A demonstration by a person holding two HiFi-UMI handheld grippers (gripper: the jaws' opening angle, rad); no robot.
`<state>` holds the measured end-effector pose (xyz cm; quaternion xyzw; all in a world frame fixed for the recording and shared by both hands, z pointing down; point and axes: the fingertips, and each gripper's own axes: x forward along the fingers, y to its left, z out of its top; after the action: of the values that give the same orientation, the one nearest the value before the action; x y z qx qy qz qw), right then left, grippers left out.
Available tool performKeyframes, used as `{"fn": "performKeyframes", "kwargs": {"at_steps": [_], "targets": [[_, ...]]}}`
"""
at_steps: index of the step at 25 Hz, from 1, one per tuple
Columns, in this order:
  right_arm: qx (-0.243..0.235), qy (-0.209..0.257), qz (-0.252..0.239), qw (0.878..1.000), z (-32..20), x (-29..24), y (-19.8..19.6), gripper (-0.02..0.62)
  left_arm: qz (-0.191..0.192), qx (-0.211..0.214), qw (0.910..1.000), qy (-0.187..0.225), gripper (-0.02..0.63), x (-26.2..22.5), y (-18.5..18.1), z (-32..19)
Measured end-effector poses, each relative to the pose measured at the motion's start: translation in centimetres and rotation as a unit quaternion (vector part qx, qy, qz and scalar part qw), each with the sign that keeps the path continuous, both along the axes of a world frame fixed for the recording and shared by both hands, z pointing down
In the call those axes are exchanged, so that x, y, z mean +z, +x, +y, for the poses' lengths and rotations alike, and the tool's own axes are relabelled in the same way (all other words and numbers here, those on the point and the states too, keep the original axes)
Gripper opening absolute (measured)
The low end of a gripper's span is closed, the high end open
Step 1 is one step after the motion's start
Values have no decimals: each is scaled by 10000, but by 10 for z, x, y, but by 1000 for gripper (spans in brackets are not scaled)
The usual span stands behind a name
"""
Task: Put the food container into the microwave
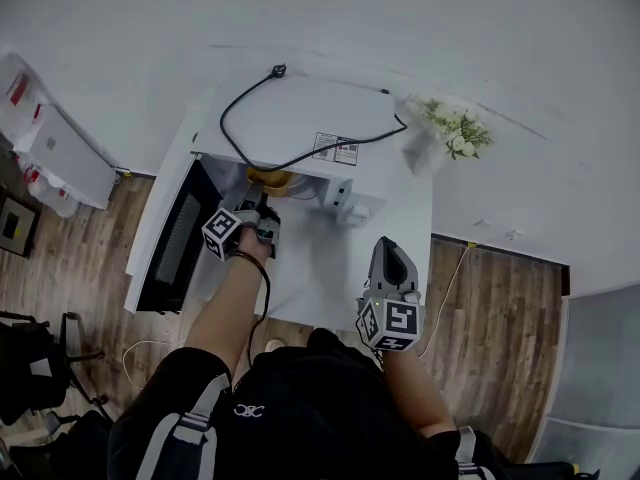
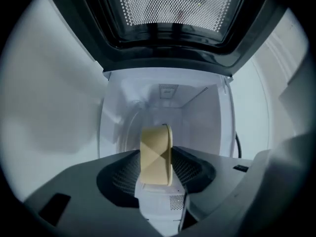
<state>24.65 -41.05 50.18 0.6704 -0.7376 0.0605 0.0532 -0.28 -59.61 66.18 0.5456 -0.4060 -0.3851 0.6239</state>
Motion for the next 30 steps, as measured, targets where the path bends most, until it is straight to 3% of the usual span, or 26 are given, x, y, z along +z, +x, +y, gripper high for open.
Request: {"fn": "performKeyframes", "kwargs": {"at_steps": [7, 10, 11, 12, 16, 20, 22, 27, 28, 30], "targets": [[125, -131, -7, 9998, -6, 9, 16, 1, -325, 158, 9993, -86, 196, 10, 11, -32], [177, -170, -47, 9997, -7, 13, 21, 0, -769, 324, 9963, -198, 196, 15, 15, -38], [188, -177, -59, 9997, -8, 13, 22, 0, -1005, 390, 9935, -357, 183, 19, 16, -38], [194, -184, -62, 9996, -9, 14, 22, 0, -1272, 456, 9895, -516, 110, 24, 16, -37], [181, -208, -63, 9996, -9, 14, 18, 0, -2279, 560, 9696, -686, 127, 23, 9, -32], [147, -218, -88, 9996, -9, 14, 13, 0, -3171, 577, 9438, -731, 139, 17, -1, -31], [126, -226, -91, 9996, -9, 15, 10, 0, -3397, 599, 9362, -678, 224, 13, -4, -30], [66, -212, -123, 9997, -8, 14, 3, 0, -3565, 492, 9320, -436, 222, 1, -15, -19], [47, -197, -139, 9997, -9, 14, 1, 0, -3642, 487, 9293, -360, 216, -4, -17, -15], [3, -163, -183, 9997, -10, 12, -5, 0, -3864, 532, 9205, -238, 118, -11, -21, -4]]}}
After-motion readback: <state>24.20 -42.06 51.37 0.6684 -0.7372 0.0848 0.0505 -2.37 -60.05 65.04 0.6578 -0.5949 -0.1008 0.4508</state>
